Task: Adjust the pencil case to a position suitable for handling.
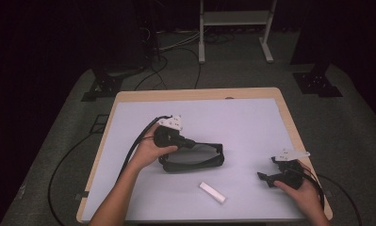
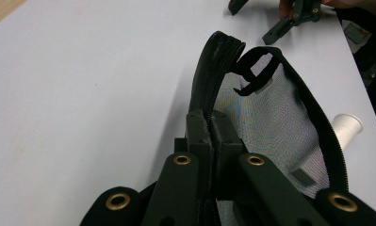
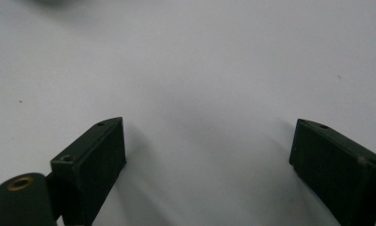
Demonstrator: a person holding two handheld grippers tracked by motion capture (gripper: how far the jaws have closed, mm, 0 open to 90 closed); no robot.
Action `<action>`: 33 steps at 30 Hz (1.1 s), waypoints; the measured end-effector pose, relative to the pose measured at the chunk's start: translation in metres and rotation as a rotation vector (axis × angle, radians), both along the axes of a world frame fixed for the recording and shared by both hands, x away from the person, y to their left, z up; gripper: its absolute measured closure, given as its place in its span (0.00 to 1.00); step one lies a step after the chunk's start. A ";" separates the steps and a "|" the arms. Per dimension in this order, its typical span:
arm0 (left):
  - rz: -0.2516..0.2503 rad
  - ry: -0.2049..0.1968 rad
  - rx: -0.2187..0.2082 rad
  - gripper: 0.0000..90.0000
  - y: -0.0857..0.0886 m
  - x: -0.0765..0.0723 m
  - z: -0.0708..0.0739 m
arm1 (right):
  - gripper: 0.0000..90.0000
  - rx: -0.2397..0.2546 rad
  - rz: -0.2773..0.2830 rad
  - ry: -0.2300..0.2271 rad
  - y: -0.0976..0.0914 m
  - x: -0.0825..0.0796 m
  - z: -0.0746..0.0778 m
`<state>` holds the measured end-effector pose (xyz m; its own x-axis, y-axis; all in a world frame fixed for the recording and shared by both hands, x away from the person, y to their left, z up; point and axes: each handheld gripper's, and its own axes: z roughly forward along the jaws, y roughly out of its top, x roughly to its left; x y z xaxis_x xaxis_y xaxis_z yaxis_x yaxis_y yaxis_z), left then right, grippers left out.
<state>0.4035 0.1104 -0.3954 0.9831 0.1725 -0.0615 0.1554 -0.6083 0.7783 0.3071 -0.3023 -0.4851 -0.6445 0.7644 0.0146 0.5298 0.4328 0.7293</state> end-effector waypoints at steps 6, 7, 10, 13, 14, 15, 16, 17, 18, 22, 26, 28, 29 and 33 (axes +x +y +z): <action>-0.031 0.012 0.003 0.98 -0.007 -0.002 -0.004 | 0.11 -0.001 0.001 0.000 0.000 0.000 0.000; -0.037 0.011 0.007 0.98 -0.008 -0.002 -0.004 | 0.11 -0.001 0.001 0.000 0.000 0.000 0.000; -0.049 0.016 0.010 0.98 -0.011 -0.003 -0.006 | 0.11 -0.001 0.001 0.000 0.000 0.000 0.000; -0.058 0.017 0.015 0.98 -0.014 -0.004 -0.007 | 0.11 -0.001 0.002 0.000 0.000 0.000 0.000; -0.064 0.017 0.019 0.98 -0.015 -0.004 -0.008 | 0.11 -0.001 0.001 0.000 0.000 0.000 0.000; -0.064 0.020 0.017 0.98 -0.016 -0.004 -0.008 | 0.11 -0.001 0.001 0.000 0.000 0.000 0.000; -0.067 0.020 0.018 0.98 -0.016 -0.004 -0.009 | 0.11 -0.001 0.001 0.000 0.000 0.000 0.000; -0.069 0.024 0.018 0.98 -0.017 -0.004 -0.010 | 0.11 -0.001 0.001 0.000 0.000 0.000 0.000; -0.073 0.024 0.024 0.98 -0.018 -0.004 -0.010 | 0.11 -0.001 0.001 0.000 0.000 0.000 0.000; -0.078 0.027 0.034 0.98 -0.020 -0.004 -0.013 | 0.11 -0.001 0.001 0.000 0.000 0.000 0.000; -0.079 0.029 0.039 0.98 -0.022 -0.003 -0.016 | 0.11 -0.001 0.001 0.000 0.000 0.000 0.000; -0.078 0.030 0.038 0.98 -0.022 -0.002 -0.017 | 0.11 -0.001 0.001 0.000 0.000 0.000 0.000; -0.077 0.031 0.038 0.98 -0.022 -0.002 -0.017 | 0.11 -0.001 0.001 0.000 0.000 0.000 0.000; -0.073 0.032 0.038 0.97 -0.023 -0.002 -0.019 | 0.11 -0.001 0.001 0.000 0.000 0.000 0.000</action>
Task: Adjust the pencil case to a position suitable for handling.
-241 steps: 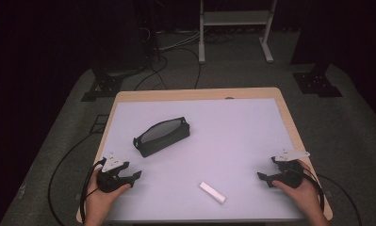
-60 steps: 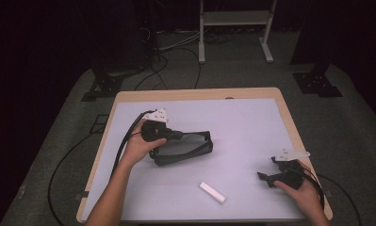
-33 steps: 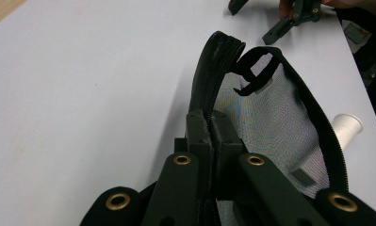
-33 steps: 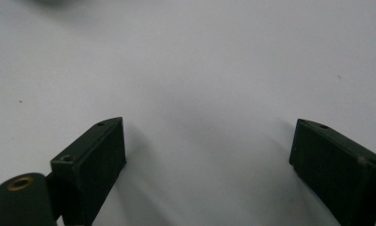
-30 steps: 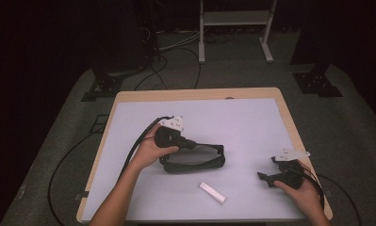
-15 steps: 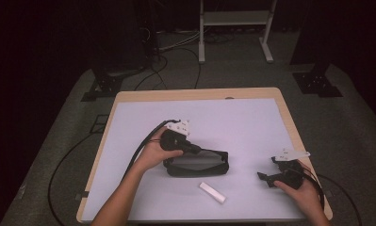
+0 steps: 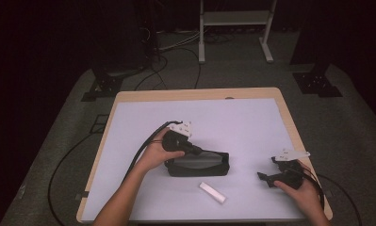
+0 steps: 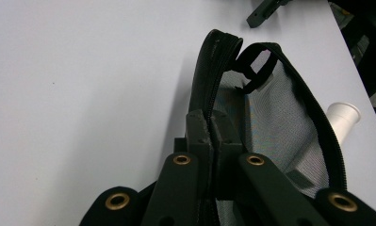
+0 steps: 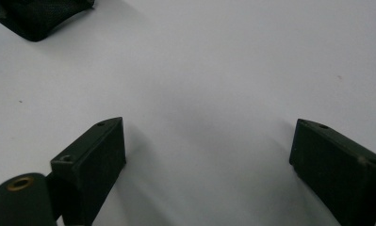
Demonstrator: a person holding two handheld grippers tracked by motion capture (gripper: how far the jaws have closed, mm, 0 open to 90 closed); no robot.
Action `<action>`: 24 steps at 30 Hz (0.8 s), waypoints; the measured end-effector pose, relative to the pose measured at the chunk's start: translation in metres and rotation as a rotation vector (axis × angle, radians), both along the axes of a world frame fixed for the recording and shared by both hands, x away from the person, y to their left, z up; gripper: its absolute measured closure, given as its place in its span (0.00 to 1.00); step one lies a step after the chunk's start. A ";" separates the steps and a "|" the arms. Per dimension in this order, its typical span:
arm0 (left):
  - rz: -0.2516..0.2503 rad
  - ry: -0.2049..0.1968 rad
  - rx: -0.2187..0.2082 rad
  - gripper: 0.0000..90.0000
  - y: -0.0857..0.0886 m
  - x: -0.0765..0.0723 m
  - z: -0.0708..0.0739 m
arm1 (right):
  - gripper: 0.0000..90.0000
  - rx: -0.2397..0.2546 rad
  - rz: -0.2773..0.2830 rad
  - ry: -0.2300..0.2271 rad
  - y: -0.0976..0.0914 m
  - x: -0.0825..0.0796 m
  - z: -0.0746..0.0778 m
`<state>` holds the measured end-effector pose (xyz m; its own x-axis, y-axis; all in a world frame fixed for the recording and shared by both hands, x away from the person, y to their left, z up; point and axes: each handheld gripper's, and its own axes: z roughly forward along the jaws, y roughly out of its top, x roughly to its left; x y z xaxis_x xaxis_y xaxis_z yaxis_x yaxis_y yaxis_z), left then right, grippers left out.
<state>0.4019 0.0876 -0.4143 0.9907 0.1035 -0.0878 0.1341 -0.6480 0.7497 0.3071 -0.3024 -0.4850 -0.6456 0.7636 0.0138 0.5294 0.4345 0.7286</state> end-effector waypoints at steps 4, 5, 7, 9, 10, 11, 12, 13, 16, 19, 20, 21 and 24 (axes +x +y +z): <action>0.010 -0.004 0.002 0.90 0.000 0.001 -0.001 | 0.11 0.000 0.000 0.000 0.000 0.000 0.000; 0.014 -0.004 0.001 0.90 0.000 0.001 -0.002 | 0.11 0.000 0.000 0.000 0.000 0.000 0.000; 0.027 -0.005 -0.002 0.86 0.001 0.001 -0.002 | 0.11 0.000 0.000 0.000 0.000 0.000 0.000; 0.044 -0.010 -0.002 0.81 0.001 0.001 -0.003 | 0.11 0.000 0.000 0.000 0.000 0.000 0.000; 0.054 -0.018 0.001 0.78 0.002 0.001 -0.003 | 0.11 0.000 0.000 0.000 0.000 0.000 0.000; 0.083 -0.015 -0.002 0.72 0.003 0.001 -0.004 | 0.11 0.000 0.000 0.000 0.000 0.000 0.000; 0.083 -0.015 -0.002 0.70 0.003 0.001 -0.004 | 0.11 0.000 0.000 0.000 0.000 0.000 0.000; 0.089 -0.011 -0.002 0.70 0.004 0.001 -0.004 | 0.11 0.000 0.000 -0.001 0.000 0.000 0.000; 0.110 -0.009 0.001 0.63 0.005 0.001 -0.003 | 0.11 0.000 0.000 -0.001 0.000 0.000 0.000; 0.129 -0.002 -0.001 0.54 0.007 0.001 -0.002 | 0.11 0.000 0.000 -0.001 0.000 0.000 0.000; 0.139 -0.001 0.000 0.54 0.007 0.001 -0.001 | 0.11 0.000 0.000 -0.001 0.000 0.000 0.000; 0.154 -0.003 0.002 0.52 0.008 0.000 0.000 | 0.11 0.000 0.000 0.000 0.000 0.000 0.000; 0.195 -0.012 0.008 0.45 0.011 -0.001 0.003 | 0.11 0.001 0.000 0.000 0.000 0.000 0.000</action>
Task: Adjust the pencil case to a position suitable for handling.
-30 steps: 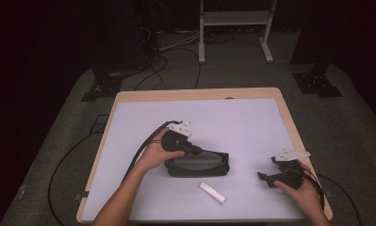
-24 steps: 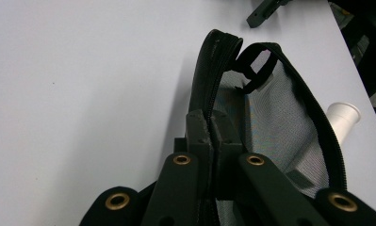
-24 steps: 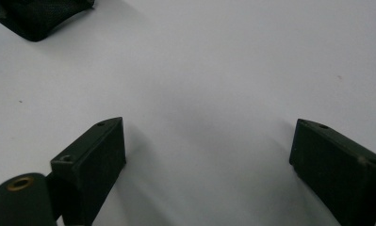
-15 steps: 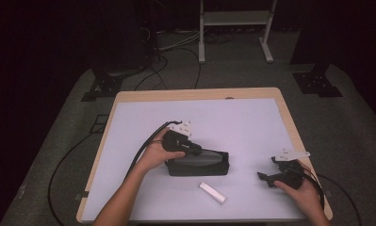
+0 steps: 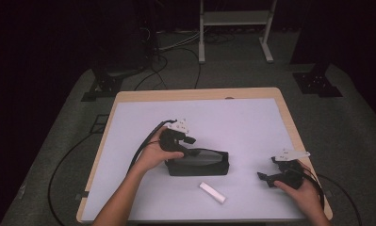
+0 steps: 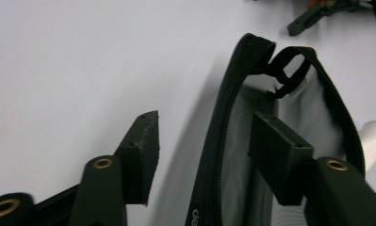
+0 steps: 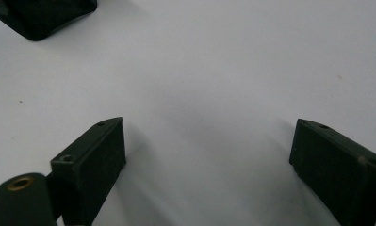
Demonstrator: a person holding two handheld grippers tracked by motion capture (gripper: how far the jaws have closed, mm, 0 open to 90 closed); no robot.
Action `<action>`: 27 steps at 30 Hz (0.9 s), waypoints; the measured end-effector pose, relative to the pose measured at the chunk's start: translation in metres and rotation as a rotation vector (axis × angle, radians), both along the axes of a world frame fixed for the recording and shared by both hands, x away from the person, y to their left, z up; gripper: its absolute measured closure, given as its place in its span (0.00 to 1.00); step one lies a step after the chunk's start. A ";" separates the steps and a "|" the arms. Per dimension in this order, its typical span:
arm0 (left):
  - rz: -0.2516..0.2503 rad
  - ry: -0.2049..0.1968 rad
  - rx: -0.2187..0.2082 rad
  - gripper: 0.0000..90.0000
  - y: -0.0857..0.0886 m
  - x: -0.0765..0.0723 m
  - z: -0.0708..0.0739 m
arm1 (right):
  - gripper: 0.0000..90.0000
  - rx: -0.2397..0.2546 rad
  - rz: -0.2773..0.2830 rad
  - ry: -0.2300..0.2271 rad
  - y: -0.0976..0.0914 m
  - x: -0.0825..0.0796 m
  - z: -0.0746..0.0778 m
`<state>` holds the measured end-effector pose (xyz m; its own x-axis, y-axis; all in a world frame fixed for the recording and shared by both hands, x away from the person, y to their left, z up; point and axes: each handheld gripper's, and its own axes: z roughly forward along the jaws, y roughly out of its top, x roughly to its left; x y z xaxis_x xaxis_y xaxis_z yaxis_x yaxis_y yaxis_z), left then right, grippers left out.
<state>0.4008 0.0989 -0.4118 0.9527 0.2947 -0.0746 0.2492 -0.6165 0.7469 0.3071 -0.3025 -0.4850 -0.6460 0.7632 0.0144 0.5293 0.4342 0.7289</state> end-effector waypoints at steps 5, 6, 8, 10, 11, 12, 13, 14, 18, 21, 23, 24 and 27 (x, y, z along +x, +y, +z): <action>0.055 0.001 0.011 0.37 0.008 -0.004 0.005 | 0.11 0.000 0.000 0.000 0.000 0.000 0.000; 0.065 0.001 0.017 0.35 0.009 -0.005 0.006 | 0.11 0.000 0.000 0.000 0.000 0.000 0.000; 0.084 0.001 0.007 0.33 0.012 -0.007 0.008 | 0.11 0.000 0.000 0.000 0.000 0.000 0.000; 0.102 0.003 0.005 0.31 0.016 -0.009 0.009 | 0.11 0.000 0.000 0.000 0.000 0.000 0.000; 0.112 0.002 0.010 0.30 0.018 -0.010 0.010 | 0.11 0.000 0.000 0.000 0.000 0.000 0.000; 0.127 0.001 0.007 0.30 0.021 -0.011 0.011 | 0.11 0.000 0.000 0.000 0.000 0.000 0.000; 0.133 0.000 0.004 0.30 0.023 -0.012 0.012 | 0.11 0.000 0.000 0.000 0.000 0.000 0.000; 0.140 -0.003 0.005 0.30 0.025 -0.013 0.013 | 0.11 0.000 0.000 0.000 0.000 0.000 0.000; 0.184 -0.013 0.000 0.28 0.036 -0.019 0.015 | 0.11 0.000 0.000 0.000 0.000 0.000 0.000; 0.208 -0.006 -0.008 0.25 0.043 -0.024 0.015 | 0.11 -0.001 0.001 -0.001 0.000 0.000 0.000; 0.227 -0.006 -0.011 0.22 0.048 -0.027 0.015 | 0.11 -0.001 0.000 0.000 0.000 0.000 0.000; 0.238 -0.008 -0.004 0.21 0.051 -0.029 0.016 | 0.11 -0.001 0.000 0.000 0.000 0.000 0.000; 0.258 -0.009 -0.024 0.18 0.058 -0.034 0.016 | 0.11 -0.001 0.000 0.000 0.000 0.000 0.000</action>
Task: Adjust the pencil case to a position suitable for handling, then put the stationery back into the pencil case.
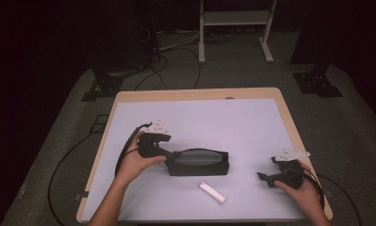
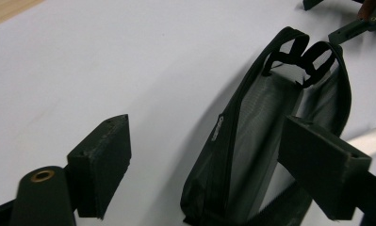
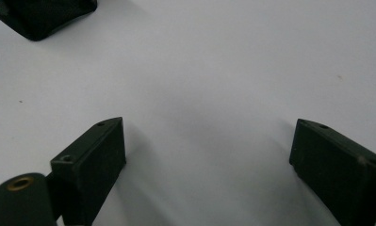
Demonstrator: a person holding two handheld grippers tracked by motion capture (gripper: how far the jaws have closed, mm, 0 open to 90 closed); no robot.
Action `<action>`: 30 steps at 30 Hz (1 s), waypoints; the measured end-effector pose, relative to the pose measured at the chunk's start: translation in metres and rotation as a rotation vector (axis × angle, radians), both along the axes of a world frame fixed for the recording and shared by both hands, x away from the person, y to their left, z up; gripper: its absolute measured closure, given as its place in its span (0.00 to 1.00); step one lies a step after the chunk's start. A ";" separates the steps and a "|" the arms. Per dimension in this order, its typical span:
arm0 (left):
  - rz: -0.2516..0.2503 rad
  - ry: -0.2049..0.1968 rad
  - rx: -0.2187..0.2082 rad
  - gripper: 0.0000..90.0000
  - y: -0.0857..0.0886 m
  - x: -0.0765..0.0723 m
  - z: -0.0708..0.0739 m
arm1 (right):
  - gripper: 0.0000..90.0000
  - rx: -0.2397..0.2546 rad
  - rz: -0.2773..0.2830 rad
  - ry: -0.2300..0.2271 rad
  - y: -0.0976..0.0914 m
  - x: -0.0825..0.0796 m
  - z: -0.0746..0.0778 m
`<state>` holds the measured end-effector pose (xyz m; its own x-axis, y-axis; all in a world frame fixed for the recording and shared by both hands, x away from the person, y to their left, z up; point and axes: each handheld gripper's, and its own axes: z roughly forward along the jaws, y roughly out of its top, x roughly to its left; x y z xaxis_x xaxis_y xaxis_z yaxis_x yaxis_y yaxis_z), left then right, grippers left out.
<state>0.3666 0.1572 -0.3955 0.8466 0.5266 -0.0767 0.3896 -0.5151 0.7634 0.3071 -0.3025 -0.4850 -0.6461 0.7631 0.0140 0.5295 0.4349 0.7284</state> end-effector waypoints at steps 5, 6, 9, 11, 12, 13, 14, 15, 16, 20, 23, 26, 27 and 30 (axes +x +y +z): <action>0.037 -0.010 -0.009 0.12 0.012 -0.008 0.002 | 0.11 0.000 0.000 -0.001 0.000 0.000 0.000; 0.044 -0.013 -0.010 0.12 0.015 -0.010 0.002 | 0.11 0.000 0.000 0.000 0.000 0.000 0.000; 0.059 -0.021 -0.006 0.12 0.022 -0.016 0.003 | 0.11 0.000 0.000 -0.001 0.000 0.000 0.000; 0.066 -0.023 -0.007 0.11 0.026 -0.019 0.002 | 0.11 -0.001 0.000 -0.001 0.000 0.000 0.000; 0.071 -0.019 -0.008 0.11 0.030 -0.022 0.002 | 0.11 -0.001 0.000 -0.002 0.000 0.000 0.000; 0.077 -0.019 -0.008 0.11 0.032 -0.024 0.001 | 0.11 -0.001 0.000 -0.002 0.000 0.000 0.000; 0.085 -0.022 -0.006 0.11 0.035 -0.025 0.001 | 0.11 -0.001 0.000 -0.002 0.000 0.000 0.000; 0.091 -0.020 -0.006 0.11 0.038 -0.027 0.000 | 0.11 -0.001 0.000 -0.001 0.000 0.000 0.000; 0.098 -0.019 -0.009 0.11 0.040 -0.028 -0.001 | 0.11 0.000 0.000 -0.001 0.000 0.000 0.000; 0.122 -0.015 0.001 0.11 0.049 -0.035 -0.006 | 0.11 0.000 0.000 0.000 0.000 0.000 0.000; 0.130 -0.015 0.015 0.11 0.055 -0.041 -0.011 | 0.11 0.000 0.000 -0.001 0.000 0.000 0.000; 0.146 -0.010 0.024 0.11 0.061 -0.047 -0.015 | 0.11 0.000 0.000 -0.001 0.000 0.000 0.000; 0.151 -0.007 0.019 0.11 0.063 -0.049 -0.017 | 0.11 0.000 0.000 -0.001 0.000 0.000 0.000; 0.161 -0.001 0.027 0.11 0.069 -0.054 -0.021 | 0.11 -0.001 0.000 -0.001 0.000 0.000 0.000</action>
<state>0.3125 0.2264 -0.4165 0.7511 0.6575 -0.0598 0.4682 -0.4666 0.7504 0.3071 -0.3025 -0.4850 -0.6461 0.7631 0.0130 0.5289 0.4354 0.7285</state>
